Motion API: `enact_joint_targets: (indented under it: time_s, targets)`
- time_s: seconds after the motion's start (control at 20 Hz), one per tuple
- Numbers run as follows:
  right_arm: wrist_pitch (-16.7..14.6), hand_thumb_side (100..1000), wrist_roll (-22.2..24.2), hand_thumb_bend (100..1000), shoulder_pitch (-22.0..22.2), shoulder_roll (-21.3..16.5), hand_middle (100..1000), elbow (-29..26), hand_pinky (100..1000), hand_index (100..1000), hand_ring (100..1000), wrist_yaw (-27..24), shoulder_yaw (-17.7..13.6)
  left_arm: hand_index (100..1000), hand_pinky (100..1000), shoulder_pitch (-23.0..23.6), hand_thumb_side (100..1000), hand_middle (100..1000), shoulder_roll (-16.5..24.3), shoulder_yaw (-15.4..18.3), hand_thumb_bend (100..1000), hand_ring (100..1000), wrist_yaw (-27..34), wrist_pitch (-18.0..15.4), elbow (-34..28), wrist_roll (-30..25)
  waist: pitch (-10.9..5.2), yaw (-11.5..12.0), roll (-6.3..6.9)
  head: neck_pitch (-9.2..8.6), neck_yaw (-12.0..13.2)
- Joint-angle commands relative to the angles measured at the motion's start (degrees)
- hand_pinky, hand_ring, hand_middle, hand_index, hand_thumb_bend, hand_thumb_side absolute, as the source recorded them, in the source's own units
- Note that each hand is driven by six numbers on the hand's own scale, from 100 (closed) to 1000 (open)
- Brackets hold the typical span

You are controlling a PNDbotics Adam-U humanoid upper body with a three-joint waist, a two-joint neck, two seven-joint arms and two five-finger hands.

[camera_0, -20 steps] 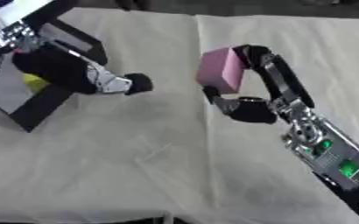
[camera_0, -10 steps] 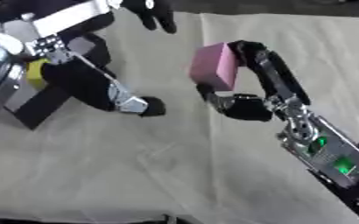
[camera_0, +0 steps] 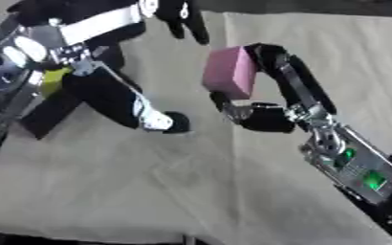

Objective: Pick up the objects with one hand, pass them to the other hand, and then place them into the box on the other side of the table.

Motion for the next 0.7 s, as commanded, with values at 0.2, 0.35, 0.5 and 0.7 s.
enact_joint_targets:
  time_s: [0.2, 0.35, 0.5, 0.7]
  targets:
    - [-1.52, 100, 0.0, 382, 0.01, -1.14, 541, -0.56, 734, 518, 684, 2.17, 1.18, 791, 865, -1.35, 232, 760, -0.43, 0.18, 625, 734, -2.83, 1.94, -0.64, 1.17, -0.52, 0.05, 0.15, 0.29, -0.58]
    - [-1.62, 100, 0.35, 385, -0.1, -0.97, 541, -0.56, 734, 518, 685, 3.03, 1.75, 779, 866, -1.51, 250, 758, -0.86, -0.04, 623, 731, -2.51, 2.47, -0.64, 1.42, -0.43, 0.01, 0.12, 0.29, -0.68]
    - [-1.8, 100, 0.68, 387, -0.3, -0.88, 541, -0.56, 734, 518, 686, 3.59, 2.12, 765, 868, -1.61, 269, 755, -1.31, -0.28, 633, 726, -1.79, 2.83, -0.64, 1.47, -0.36, -0.07, 0.06, 0.29, -0.8]
    - [-2.08, 100, 1.03, 388, -0.74, -0.85, 540, -0.56, 734, 517, 686, 3.95, 2.54, 750, 868, -2.01, 268, 750, -1.87, -0.83, 646, 721, -0.77, 3.93, -0.64, 0.7, -0.24, -0.01, 0.07, 0.29, -0.95]
